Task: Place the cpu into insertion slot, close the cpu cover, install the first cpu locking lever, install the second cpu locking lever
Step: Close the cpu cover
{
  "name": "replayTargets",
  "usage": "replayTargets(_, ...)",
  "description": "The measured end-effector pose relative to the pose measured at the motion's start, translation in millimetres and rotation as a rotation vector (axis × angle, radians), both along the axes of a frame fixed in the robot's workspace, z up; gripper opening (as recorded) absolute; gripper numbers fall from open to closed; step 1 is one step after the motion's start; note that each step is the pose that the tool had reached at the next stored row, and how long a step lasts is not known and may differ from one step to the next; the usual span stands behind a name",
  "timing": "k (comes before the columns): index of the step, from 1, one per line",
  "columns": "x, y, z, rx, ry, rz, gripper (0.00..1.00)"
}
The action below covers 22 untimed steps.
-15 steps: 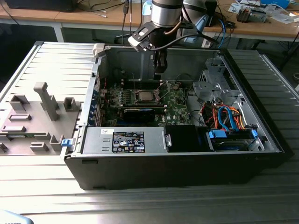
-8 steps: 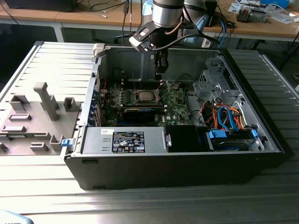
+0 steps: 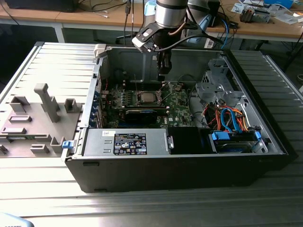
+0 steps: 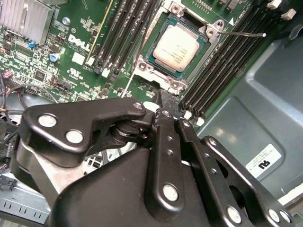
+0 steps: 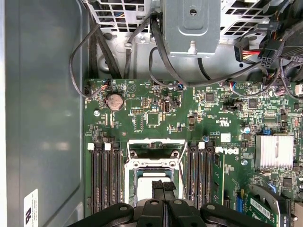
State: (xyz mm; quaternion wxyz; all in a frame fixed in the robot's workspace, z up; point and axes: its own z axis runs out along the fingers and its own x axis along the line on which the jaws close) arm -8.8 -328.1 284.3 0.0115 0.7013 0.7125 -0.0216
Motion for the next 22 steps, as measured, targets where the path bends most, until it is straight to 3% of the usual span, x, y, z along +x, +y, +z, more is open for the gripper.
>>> replayTargets(22,10.6,0.0,-0.9,0.0,0.0,0.0,0.11)
